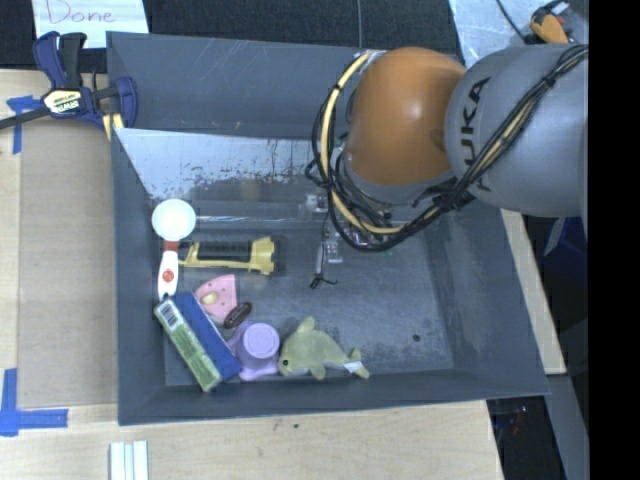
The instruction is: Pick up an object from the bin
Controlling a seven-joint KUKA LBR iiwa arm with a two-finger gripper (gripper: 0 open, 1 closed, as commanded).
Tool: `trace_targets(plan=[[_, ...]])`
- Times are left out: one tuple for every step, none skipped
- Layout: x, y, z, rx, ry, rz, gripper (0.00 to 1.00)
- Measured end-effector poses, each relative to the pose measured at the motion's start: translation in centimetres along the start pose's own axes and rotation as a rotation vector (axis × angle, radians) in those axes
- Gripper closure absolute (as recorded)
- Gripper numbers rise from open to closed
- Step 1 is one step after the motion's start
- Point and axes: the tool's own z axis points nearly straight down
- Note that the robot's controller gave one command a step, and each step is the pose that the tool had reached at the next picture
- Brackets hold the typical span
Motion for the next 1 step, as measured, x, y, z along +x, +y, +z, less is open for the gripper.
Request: trace_targets(plan=[[-0.19,-0.05,-0.43,0.000,-0.008,0.003,0.00]])
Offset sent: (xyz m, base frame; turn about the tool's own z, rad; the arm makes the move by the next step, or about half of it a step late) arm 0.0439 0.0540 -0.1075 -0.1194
